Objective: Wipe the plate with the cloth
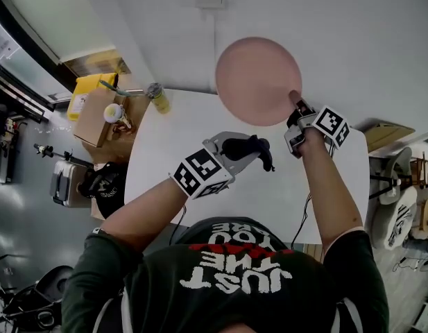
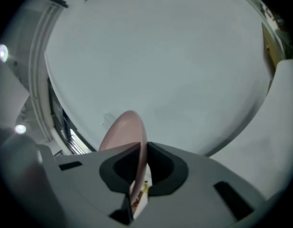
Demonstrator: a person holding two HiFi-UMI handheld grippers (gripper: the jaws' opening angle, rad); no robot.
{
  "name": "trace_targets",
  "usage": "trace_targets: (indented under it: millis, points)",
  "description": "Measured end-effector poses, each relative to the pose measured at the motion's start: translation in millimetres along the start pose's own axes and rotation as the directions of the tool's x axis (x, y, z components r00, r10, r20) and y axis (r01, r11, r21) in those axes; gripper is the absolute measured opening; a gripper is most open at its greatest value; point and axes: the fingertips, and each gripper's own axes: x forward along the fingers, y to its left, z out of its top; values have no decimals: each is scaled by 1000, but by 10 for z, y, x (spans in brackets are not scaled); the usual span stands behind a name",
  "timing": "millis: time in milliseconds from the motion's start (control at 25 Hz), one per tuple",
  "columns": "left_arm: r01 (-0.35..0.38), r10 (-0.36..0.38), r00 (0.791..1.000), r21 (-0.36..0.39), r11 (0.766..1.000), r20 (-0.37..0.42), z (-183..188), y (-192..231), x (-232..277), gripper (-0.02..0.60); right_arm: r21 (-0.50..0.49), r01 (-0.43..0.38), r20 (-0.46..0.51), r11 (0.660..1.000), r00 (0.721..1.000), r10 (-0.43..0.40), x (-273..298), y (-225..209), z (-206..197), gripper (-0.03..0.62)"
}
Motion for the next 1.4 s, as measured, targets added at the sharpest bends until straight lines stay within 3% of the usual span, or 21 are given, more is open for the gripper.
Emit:
trace_targets:
  millis: [80, 160, 240, 440, 720, 840, 1000, 1200, 1400]
  points:
    - [6, -6, 1000, -108, 994, -1, -259, 34, 33, 60, 37, -168, -19, 985, 985, 169, -8, 306, -17, 17]
    - [8, -1, 999, -196, 981, 36, -364, 129, -37, 60, 66, -333, -46, 941, 941, 336, -83, 562, -58, 17]
    - [28, -2, 994, -229, 973, 112, -255, 234, -172, 60, 99, -446, -54, 890, 890, 452, -177, 689, -118, 17]
    - [101, -34, 954, -215, 971, 297, 330, 424, -450, 60, 230, -606, 17, 762, 785, 619, -467, 619, -240, 17]
    - [139, -49, 920, -207, 968, 390, 891, 618, -530, 60, 239, -791, 92, 563, 596, 798, -792, 766, -377, 17]
    - [184, -76, 897, -214, 959, 435, 1234, 620, -489, 60, 265, -823, 105, 502, 542, 834, -836, 841, -448, 15]
    - [244, -124, 873, -203, 948, 472, 1642, 474, -358, 60, 285, -827, 99, 485, 528, 843, -807, 872, -538, 15]
    - [334, -192, 852, -222, 916, 488, 1710, 232, -250, 60, 296, -818, 153, 493, 550, 821, -792, 846, -487, 17]
    - [374, -223, 840, -231, 898, 495, 1661, 92, -294, 60, 214, -807, 200, 550, 588, 784, -752, 728, -318, 17]
